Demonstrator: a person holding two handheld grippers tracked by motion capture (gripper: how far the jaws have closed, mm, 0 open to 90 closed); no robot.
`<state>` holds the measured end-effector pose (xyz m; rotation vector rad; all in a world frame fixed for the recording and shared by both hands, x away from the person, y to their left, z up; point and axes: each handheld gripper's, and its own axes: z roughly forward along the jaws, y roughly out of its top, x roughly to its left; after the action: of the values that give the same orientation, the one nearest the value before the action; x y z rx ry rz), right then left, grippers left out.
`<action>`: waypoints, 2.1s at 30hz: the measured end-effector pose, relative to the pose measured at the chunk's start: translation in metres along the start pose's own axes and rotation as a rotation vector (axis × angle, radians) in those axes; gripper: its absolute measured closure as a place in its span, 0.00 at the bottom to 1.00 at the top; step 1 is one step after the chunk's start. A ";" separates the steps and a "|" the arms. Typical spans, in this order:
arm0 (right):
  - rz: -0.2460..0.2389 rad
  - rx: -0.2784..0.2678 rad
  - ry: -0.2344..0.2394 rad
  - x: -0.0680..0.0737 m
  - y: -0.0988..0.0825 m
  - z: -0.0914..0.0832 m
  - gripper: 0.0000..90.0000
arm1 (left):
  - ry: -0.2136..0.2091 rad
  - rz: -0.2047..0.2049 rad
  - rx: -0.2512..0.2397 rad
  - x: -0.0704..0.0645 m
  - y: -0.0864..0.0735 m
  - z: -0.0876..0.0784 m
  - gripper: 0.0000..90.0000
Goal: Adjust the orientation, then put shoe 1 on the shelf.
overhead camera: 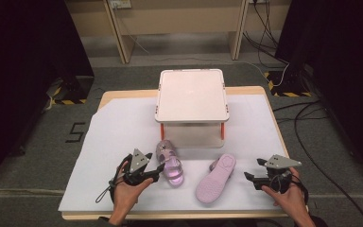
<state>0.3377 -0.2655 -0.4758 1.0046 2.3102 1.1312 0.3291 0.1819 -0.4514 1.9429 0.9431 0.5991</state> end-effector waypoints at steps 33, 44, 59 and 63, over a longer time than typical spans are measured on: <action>-0.011 0.023 0.006 0.001 -0.001 0.003 0.28 | -0.108 0.134 0.130 -0.006 -0.008 -0.010 0.79; -0.008 0.019 0.005 -0.003 -0.002 0.004 0.28 | -0.048 0.159 0.143 -0.009 -0.007 -0.003 0.44; -0.011 0.021 0.010 -0.003 -0.003 0.004 0.28 | -0.017 0.236 0.112 -0.013 -0.002 0.017 0.79; -0.015 0.025 0.014 -0.001 -0.002 0.004 0.28 | 0.003 0.227 0.091 -0.010 -0.001 0.015 0.87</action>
<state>0.3396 -0.2646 -0.4796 0.9896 2.3438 1.1099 0.3331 0.1667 -0.4599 2.1484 0.7683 0.6984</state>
